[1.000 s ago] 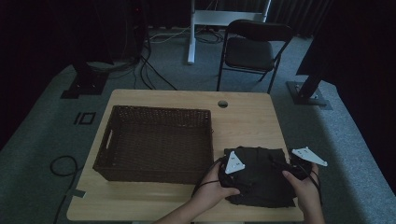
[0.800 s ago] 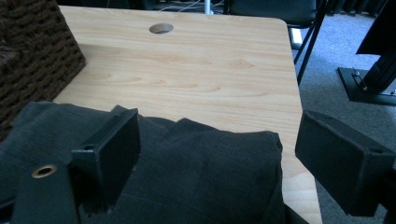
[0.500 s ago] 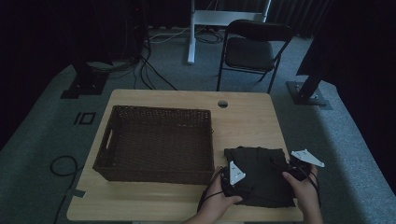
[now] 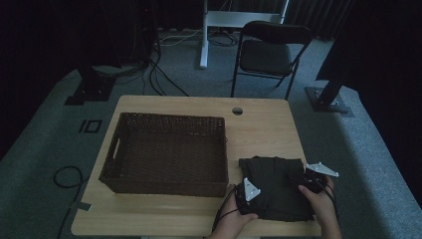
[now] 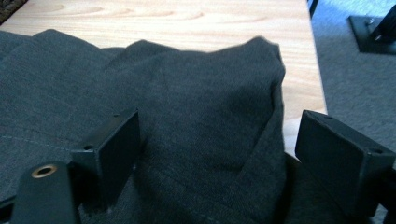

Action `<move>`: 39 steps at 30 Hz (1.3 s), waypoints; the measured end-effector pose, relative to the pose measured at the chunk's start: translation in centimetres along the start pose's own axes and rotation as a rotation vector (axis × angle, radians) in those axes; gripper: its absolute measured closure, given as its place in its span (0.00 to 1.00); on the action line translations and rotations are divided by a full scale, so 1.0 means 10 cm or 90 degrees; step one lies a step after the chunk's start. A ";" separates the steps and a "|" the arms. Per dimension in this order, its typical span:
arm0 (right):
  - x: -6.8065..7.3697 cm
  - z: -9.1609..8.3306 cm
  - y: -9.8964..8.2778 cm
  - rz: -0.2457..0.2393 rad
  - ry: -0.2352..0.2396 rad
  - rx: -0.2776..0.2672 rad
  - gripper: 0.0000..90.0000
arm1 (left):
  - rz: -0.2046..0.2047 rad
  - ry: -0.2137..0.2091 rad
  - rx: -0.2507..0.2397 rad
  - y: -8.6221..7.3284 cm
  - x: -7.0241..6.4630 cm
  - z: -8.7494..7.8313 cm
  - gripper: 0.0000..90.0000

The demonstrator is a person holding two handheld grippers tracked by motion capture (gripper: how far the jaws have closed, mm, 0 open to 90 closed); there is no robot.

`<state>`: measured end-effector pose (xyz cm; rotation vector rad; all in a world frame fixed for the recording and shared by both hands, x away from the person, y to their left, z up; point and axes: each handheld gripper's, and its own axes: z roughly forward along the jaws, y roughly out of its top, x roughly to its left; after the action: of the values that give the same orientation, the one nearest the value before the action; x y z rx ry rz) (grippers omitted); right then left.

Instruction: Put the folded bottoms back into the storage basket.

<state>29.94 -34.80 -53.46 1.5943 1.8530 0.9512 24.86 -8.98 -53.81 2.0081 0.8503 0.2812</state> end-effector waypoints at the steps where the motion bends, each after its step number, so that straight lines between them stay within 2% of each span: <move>1: 0.00 0.00 0.00 0.000 0.000 0.000 0.15 | -0.004 -0.002 -0.001 0.00 0.00 0.01 0.17; 6: -0.02 0.03 0.00 0.007 0.018 0.016 0.14 | -0.023 -0.016 0.015 -0.02 0.04 0.06 0.15; 7: -0.02 0.05 0.00 0.006 0.037 0.029 0.14 | -0.022 -0.020 0.017 -0.02 0.04 0.08 0.13; 10: -0.04 0.08 -0.01 0.024 0.052 0.041 0.14 | -0.023 -0.030 0.023 -0.04 0.06 0.12 0.11; 16: -0.05 0.08 -0.03 0.025 0.066 0.039 0.17 | -0.009 -0.026 0.034 -0.03 0.05 0.13 0.11; 19: -0.05 0.09 -0.03 0.041 0.068 0.048 0.18 | -0.013 -0.027 0.040 -0.02 0.04 0.16 0.09; 21: -0.07 0.11 -0.03 0.054 0.077 0.058 0.19 | -0.018 -0.038 0.045 -0.01 0.04 0.18 0.04; 23: -0.08 0.11 -0.03 0.059 0.082 0.062 0.22 | -0.008 -0.034 0.049 0.00 0.03 0.20 0.05; 24: -0.08 0.11 -0.03 0.062 0.089 0.063 0.24 | 0.001 -0.023 0.049 0.00 0.04 0.19 0.11; 26: -0.07 0.10 -0.03 0.063 0.102 0.063 0.32 | 0.005 -0.025 0.048 0.01 0.06 0.19 0.26; 27: -0.07 0.09 -0.03 0.067 0.104 0.064 0.36 | 0.000 -0.024 0.043 0.01 0.08 0.19 0.35; 28: -0.07 0.09 -0.03 0.067 0.104 0.064 0.36 | -0.010 -0.027 0.038 0.02 0.10 0.19 0.35; 30: -0.05 0.08 -0.03 0.080 0.112 0.067 0.48 | -0.023 -0.040 0.031 0.03 0.15 0.20 0.51; 31: -0.05 0.08 -0.03 0.080 0.112 0.067 0.48 | -0.023 -0.040 0.031 0.03 0.15 0.20 0.56; 32: 0.01 0.05 -0.02 0.095 0.120 0.070 0.63 | -0.014 -0.054 0.030 0.06 0.15 0.21 0.66; 34: 0.02 0.04 -0.02 0.094 0.115 0.069 0.66 | -0.009 -0.056 0.028 0.06 0.15 0.22 0.73; 35: 0.04 0.02 -0.01 0.103 0.102 0.069 0.68 | 0.002 -0.055 0.028 0.08 0.13 0.22 0.75; 37: 0.04 0.01 0.01 0.107 0.102 0.068 0.71 | 0.000 -0.057 0.030 0.11 0.14 0.21 0.77; 38: 0.04 0.00 0.01 0.123 0.101 0.071 0.72 | -0.005 -0.060 0.029 0.12 0.15 0.20 0.79; 39: 0.04 -0.01 0.02 0.125 0.100 0.072 0.72 | 0.000 -0.061 0.033 0.13 0.15 0.20 0.79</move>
<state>29.96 -34.44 -53.23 1.8442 1.9100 1.1009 27.56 -9.79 -54.03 2.0523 0.8035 0.1631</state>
